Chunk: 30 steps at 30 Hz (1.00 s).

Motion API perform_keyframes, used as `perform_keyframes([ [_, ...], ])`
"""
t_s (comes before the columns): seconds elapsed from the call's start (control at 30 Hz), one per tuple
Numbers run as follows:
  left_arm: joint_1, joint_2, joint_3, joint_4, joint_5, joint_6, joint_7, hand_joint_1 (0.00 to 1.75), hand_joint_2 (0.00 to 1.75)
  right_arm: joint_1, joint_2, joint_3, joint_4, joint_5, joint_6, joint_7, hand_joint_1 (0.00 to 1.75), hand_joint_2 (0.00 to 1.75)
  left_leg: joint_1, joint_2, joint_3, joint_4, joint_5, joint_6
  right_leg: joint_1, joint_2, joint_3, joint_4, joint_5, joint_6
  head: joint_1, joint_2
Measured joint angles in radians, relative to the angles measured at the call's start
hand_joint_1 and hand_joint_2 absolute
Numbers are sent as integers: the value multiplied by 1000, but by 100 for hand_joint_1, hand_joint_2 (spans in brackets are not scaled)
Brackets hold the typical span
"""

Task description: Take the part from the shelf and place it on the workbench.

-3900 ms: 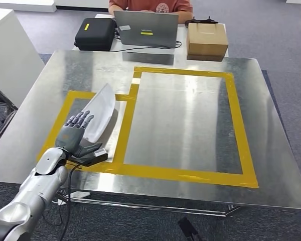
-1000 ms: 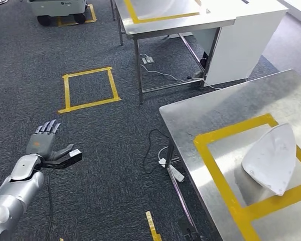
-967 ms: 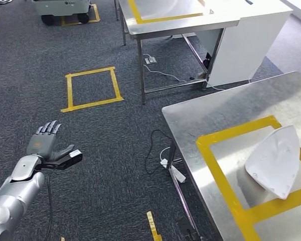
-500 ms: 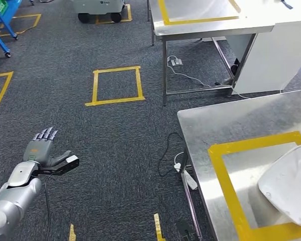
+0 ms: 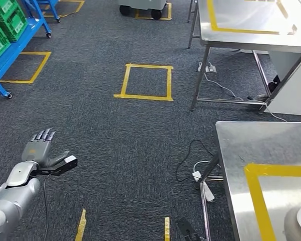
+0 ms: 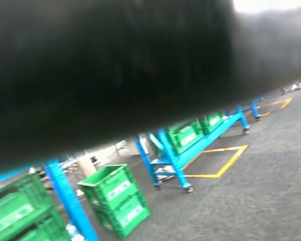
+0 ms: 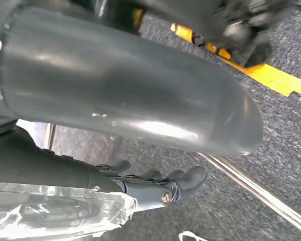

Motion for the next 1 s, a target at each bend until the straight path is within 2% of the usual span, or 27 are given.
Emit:
perform_keyframes([
  [0.03,3,-1,0,1,0,0,0,0,0,2,-1,0,0,0,0,0,0,0,-1,-14,0,0,0,1,0,5,-30,53,-14,-1,0,0],
  [0.07,7,-2,0,2,1,0,0,0,0,3,-1,0,0,0,0,0,0,0,-1,-28,0,0,0,1,1,8,-46,71,-9,-3,0,0],
  [0.1,10,-2,1,4,2,0,1,0,0,3,-1,0,0,0,0,0,0,0,-2,-42,0,1,0,1,1,10,-42,48,16,-5,0,0],
  [0.13,13,-3,1,5,3,0,2,0,0,3,-1,0,0,0,-1,0,0,0,-1,-57,1,1,-1,0,0,18,-19,-10,55,-8,0,0],
  [0.2,16,-3,3,7,8,-1,4,0,0,3,-2,0,0,1,-4,0,0,0,0,-85,0,3,-1,-5,-5,61,42,-147,119,-12,0,0],
  [0.23,17,-3,5,8,10,-1,5,0,0,3,-2,0,0,0,-7,0,0,0,1,-97,-3,4,-1,-11,-6,77,63,-190,133,-13,0,0],
  [0.27,21,-3,8,10,12,-1,6,0,0,4,-2,0,0,0,-10,0,0,0,2,-108,-5,3,1,-17,-6,86,74,-208,135,-13,0,0],
  [0.33,35,1,16,14,17,-2,6,0,0,4,-1,0,0,0,-17,0,0,0,7,-124,-9,0,4,-31,-4,68,81,-213,136,-19,0,0],
  [0.37,45,4,21,16,19,-3,6,0,0,3,-1,0,0,0,-20,0,0,0,8,-114,-12,4,-1,-37,-4,58,84,-217,138,-25,-1,0],
  [0.4,52,6,25,19,21,-4,6,0,0,3,0,0,0,0,-23,-1,0,0,7,-90,-21,24,-15,-41,-5,47,87,-221,140,-31,-4,0],
  [0.47,64,4,32,23,27,-4,9,0,0,6,0,0,0,0,-26,-2,0,0,4,-26,-67,121,-69,-47,-2,21,91,-227,140,-41,-9,0],
  [0.5,72,2,36,26,29,-4,12,0,0,8,0,0,0,0,-27,-3,0,0,4,-7,-100,189,-99,-49,1,7,92,-227,138,-45,-11,0],
  [0.53,82,-1,40,29,30,-4,16,0,0,11,0,0,0,0,-27,-3,0,0,6,3,-128,245,-119,-52,3,-7,93,-227,136,-47,-11,0],
  [0.57,95,-2,44,32,31,-4,20,0,0,13,0,0,0,0,-27,-4,0,0,7,7,-142,274,-122,-54,4,-20,94,-226,134,-48,-12,0],
  [0.6,108,-3,49,35,32,-5,24,0,0,15,0,0,0,0,-27,-4,0,0,8,11,-137,265,-107,-54,5,-33,95,-226,132,-48,-12,0],
  [0.63,118,-4,54,37,33,-5,28,0,0,15,0,0,0,0,-27,-5,0,0,8,19,-111,218,-77,-53,6,-45,98,-226,129,-47,-12,0],
  [0.7,127,-4,63,40,35,-5,32,0,0,16,0,0,0,0,-27,-6,0,0,0,70,-37,84,-20,-45,12,-70,106,-225,120,-41,-12,0],
  [0.73,128,-4,67,41,36,-5,32,0,0,15,0,0,0,1,-27,-6,0,0,-6,93,-11,36,-6,-38,16,-83,110,-225,116,-36,-12,0],
  [0.77,129,-4,70,42,38,-5,33,0,0,15,0,0,0,1,-27,-6,0,0,-11,107,1,12,-4,-31,20,-95,114,-225,112,-31,-12,0],
  [0.8,131,-3,74,43,40,-7,36,0,0,15,0,0,0,1,-27,-6,0,0,-15,103,2,7,-7,-25,22,-108,117,-225,109,-27,-11,0],
  [0.83,135,0,79,45,43,-9,39,0,0,15,0,0,0,1,-27,-7,0,0,-14,87,2,5,-5,-19,21,-120,122,-227,106,-22,-11,0],
  [0.87,140,2,85,47,47,-12,43,0,0,14,0,1,0,1,-27,-7,0,0,-13,74,3,2,-4,-13,19,-115,122,-223,99,-16,-10,0],
  [0.93,147,5,99,51,57,-18,49,0,0,15,0,2,0,1,-28,-8,0,0,-7,49,7,-4,-1,-2,13,-64,102,-173,66,-6,-7,0],
  [0.97,150,4,107,52,62,-22,51,0,0,17,-1,2,0,0,-28,-8,0,0,-5,36,7,-5,0,3,10,-29,74,-115,37,-2,-6,0],
  [1.0,155,3,114,54,67,-27,52,0,0,20,-2,2,0,0,-28,-8,0,0,-4,22,7,-5,-1,6,7,-7,39,-45,7,0,-4,0],
])
